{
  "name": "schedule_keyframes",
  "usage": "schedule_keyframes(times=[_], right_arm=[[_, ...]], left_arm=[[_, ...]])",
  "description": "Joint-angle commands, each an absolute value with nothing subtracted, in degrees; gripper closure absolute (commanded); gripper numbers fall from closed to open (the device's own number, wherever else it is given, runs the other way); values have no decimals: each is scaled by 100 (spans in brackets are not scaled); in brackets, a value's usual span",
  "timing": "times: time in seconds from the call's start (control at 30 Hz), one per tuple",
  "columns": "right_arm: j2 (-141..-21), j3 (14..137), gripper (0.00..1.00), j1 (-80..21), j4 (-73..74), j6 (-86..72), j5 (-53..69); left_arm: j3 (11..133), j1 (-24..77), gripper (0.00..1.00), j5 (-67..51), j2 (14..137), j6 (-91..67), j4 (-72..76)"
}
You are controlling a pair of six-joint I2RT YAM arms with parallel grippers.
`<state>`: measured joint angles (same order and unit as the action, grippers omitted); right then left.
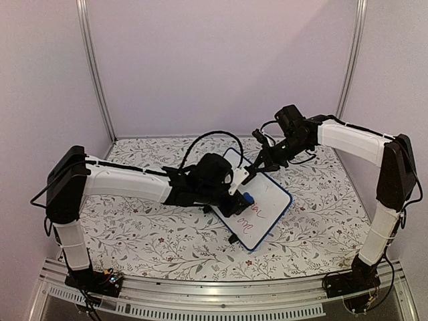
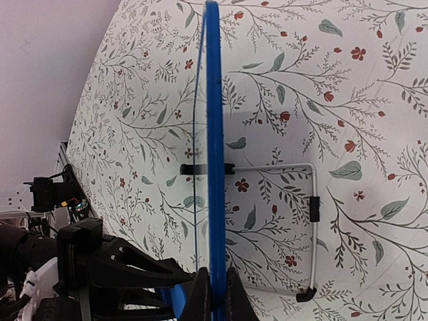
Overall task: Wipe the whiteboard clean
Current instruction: Erase the whiteboard from the whiteboard stand.
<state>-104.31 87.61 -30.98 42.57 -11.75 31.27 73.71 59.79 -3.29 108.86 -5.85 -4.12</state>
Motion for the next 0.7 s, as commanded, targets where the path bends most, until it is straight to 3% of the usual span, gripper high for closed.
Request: schedule_keyframes(times=[0.0, 0.67], right_arm=[[-10545, 8490, 100, -3237, 4674, -1110, 2786], [-10574, 8499, 100, -3239, 4671, -1116, 2817]], left_arm=[[7032, 5948, 100, -452, 10988, -817, -441], [6612, 5958, 100, -306, 10709, -912, -251]])
